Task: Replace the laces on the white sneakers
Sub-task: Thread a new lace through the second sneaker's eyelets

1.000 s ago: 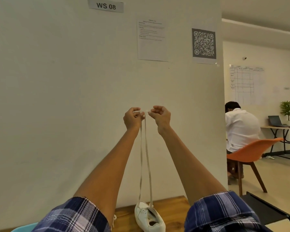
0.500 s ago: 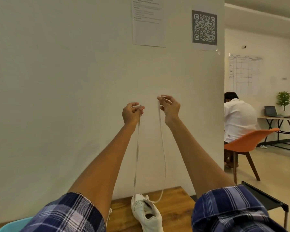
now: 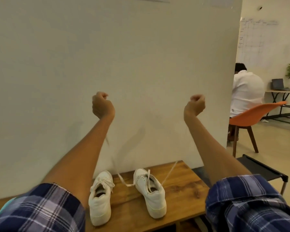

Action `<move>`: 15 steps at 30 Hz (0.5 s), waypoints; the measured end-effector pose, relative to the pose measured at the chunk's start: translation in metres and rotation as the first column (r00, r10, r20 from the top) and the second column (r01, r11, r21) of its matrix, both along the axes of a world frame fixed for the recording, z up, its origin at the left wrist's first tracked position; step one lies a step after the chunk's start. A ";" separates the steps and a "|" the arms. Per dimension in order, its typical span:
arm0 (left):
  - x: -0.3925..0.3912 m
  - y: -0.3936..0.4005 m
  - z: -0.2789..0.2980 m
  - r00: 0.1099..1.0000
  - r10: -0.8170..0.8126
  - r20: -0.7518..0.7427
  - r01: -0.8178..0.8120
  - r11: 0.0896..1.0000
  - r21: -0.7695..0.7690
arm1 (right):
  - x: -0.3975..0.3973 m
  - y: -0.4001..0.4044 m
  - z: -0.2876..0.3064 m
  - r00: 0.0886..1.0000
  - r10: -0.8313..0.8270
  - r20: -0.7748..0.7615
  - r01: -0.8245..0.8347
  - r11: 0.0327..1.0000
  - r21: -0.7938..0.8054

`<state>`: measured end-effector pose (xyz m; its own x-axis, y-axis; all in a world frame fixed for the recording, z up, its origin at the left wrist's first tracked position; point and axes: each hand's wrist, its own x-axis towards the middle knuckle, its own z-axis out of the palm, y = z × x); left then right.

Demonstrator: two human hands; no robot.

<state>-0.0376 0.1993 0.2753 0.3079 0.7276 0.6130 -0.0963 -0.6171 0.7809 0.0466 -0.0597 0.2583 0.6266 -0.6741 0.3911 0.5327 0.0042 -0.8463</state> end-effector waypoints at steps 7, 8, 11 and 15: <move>0.047 -0.020 -0.091 0.872 -0.157 -0.464 0.181 0.983 0.009 | 0.044 0.053 -0.043 0.983 0.156 -0.098 -0.175 0.628 -0.759; 0.051 -0.025 -0.118 0.805 -0.222 -0.551 0.220 0.973 -0.071 | 0.045 0.065 -0.069 0.940 0.178 -0.293 -0.342 0.460 -0.819; 0.057 -0.031 -0.197 0.612 -0.347 -0.711 0.244 0.938 -0.247 | 0.048 0.087 -0.160 0.731 0.056 -0.681 -0.682 0.105 -0.724; 0.060 -0.028 -0.269 0.414 -0.426 -0.804 0.219 0.904 -0.366 | 0.035 0.097 -0.251 0.574 -0.108 -0.812 -0.816 0.003 -0.578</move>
<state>0.0220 0.1713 0.0068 0.8287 0.5116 -0.2271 0.5146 -0.5367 0.6687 0.0819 0.0377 0.0075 0.9353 0.3190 -0.1530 0.2473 -0.8987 -0.3621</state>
